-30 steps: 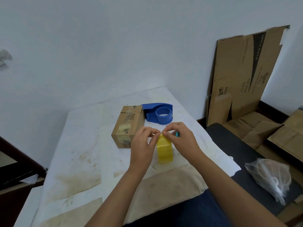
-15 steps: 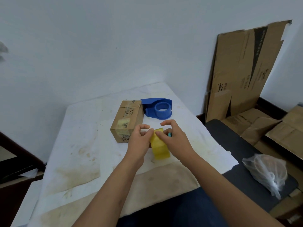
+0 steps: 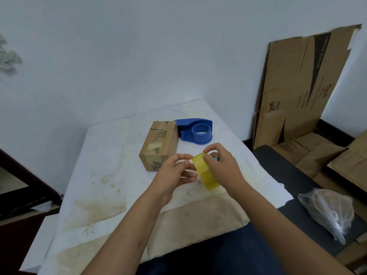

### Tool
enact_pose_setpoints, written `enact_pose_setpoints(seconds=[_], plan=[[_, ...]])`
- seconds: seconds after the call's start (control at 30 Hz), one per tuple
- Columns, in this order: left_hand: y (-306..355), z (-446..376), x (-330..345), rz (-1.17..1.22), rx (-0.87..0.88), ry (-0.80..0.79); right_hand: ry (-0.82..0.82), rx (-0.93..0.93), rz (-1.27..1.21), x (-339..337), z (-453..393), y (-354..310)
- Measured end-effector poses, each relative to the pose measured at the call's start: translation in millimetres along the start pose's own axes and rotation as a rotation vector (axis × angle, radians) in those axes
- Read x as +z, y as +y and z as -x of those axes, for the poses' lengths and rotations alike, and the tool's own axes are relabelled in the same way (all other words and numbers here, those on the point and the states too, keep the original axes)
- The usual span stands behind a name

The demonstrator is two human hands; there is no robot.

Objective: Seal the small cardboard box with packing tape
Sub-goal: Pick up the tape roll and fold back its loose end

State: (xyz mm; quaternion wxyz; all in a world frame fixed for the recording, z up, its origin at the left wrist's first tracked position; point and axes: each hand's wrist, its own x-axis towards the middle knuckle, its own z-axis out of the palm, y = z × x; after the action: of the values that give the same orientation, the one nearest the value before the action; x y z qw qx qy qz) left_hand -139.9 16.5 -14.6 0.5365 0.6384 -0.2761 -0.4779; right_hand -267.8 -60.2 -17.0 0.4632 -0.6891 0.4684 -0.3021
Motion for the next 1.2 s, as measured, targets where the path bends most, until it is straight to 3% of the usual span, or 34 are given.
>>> enact_pose_setpoints(seconds=[0.23, 0.4, 0.47, 0.57, 0.73, 0.8, 0.93, 1.0, 1.1, 1.2], plan=[[16.4, -3.5, -26.7, -0.106, 0.073, 0.061, -0.005, -0.415, 0.685, -20.7, -29.8, 8.5], [15.9, -3.8, -33.2, -0.111, 0.106, 0.099, -0.1, -0.519, 0.899, 14.4, -45.2, 24.2], [15.3, -3.7, -35.7, -0.114, 0.104, 0.115, -0.162, -0.467, 0.898, 20.8, -48.4, 28.1], [13.0, -4.1, -39.4, -0.122, 0.086, 0.111, -0.289, -0.307, 0.681, 13.1, -56.1, 26.3], [7.3, -5.3, -39.4, -0.116, 0.065, 0.106, -0.02, 0.063, 0.034, -23.9, -66.6, 4.3], [3.7, -5.2, -40.6, -0.118, 0.061, 0.1, -0.108, 0.232, -0.096, -33.9, -73.4, -0.1], [-1.5, -3.3, -45.5, -0.141, 0.036, 0.083, -0.217, 0.355, -0.077, -28.6, -78.6, 2.3], [-1.4, -1.9, -48.2, -0.149, 0.03, 0.086, -0.214, 0.256, 0.086, -18.0, -75.2, 5.5], [1.0, 0.7, -52.3, -0.15, 0.032, 0.099, -0.146, -0.019, 0.533, -6.8, -75.5, 12.7], [4.1, 2.9, -56.2, -0.15, 0.038, 0.101, -0.187, -0.122, 0.7, -0.3, -73.9, 16.8]])
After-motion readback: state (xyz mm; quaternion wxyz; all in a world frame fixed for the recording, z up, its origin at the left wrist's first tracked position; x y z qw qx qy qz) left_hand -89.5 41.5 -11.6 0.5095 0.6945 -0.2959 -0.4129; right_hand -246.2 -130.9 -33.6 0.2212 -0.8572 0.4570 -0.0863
